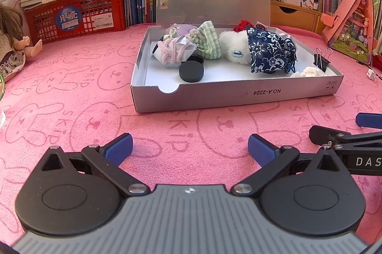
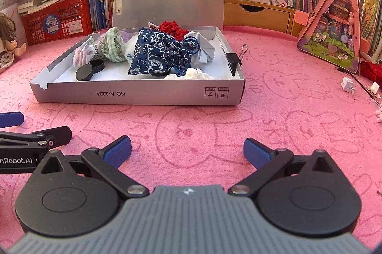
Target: Organize objects
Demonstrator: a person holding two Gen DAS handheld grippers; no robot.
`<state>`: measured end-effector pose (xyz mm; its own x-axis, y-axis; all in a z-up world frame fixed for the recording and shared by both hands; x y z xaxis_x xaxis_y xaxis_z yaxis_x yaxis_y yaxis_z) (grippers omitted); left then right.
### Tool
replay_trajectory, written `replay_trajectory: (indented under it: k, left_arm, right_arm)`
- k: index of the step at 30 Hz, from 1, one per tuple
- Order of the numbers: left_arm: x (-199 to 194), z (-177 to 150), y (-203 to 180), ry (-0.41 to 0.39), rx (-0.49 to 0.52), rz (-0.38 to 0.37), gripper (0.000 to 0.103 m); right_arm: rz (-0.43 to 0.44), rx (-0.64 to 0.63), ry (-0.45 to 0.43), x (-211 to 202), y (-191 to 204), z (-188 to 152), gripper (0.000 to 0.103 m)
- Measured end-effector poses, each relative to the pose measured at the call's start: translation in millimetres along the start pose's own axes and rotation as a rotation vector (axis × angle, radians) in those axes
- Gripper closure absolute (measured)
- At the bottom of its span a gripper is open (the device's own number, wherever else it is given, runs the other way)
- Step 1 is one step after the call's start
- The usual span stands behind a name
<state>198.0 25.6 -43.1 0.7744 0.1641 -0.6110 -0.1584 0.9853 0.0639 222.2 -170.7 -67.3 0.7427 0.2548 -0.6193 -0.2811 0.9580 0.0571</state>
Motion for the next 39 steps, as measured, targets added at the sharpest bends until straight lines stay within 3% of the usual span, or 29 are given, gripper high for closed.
replay_trajectory:
  k: [39]
  left_arm:
    - [1.5, 0.0, 0.4, -0.004, -0.01, 0.01, 0.0]
  right_arm:
    - [-0.004, 0.013, -0.009, -2.2, -0.6, -3.2, 0.0]
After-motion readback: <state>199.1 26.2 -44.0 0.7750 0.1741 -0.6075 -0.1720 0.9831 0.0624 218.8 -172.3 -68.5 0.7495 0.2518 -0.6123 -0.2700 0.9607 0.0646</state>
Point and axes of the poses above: each gripper's, at about its wrist camera, not at the fingertips, and x roughly the way its jaws point, y to its left, z to its top, the point moved 8 cm from there along x, roughly the way its jaws point, and after that the axes turned 5 degrees about z, right-handed, at the moved point
